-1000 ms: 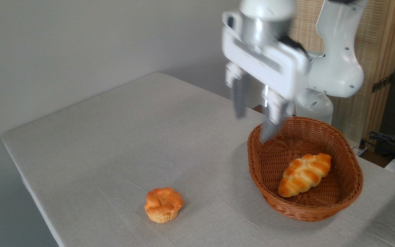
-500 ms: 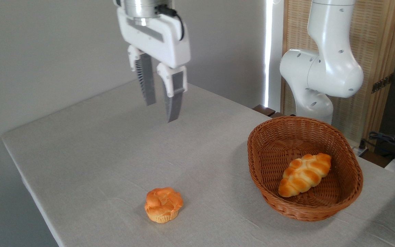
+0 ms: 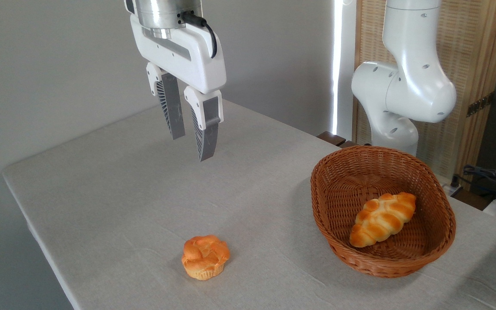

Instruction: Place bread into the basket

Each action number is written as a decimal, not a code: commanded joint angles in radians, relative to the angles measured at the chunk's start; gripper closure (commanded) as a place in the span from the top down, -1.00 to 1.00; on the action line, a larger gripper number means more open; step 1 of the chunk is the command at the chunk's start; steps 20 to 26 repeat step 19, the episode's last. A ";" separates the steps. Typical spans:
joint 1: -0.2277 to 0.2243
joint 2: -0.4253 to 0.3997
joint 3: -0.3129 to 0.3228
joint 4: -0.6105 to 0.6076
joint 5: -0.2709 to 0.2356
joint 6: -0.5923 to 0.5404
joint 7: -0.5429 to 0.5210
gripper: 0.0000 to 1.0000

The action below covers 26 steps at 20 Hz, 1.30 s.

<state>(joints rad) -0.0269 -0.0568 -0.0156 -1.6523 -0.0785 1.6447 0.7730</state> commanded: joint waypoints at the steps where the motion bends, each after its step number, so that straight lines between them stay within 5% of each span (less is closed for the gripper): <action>1: -0.041 0.038 0.049 0.071 -0.006 -0.043 -0.011 1.00; 26: -0.041 0.041 0.039 0.069 0.054 -0.057 -0.070 1.00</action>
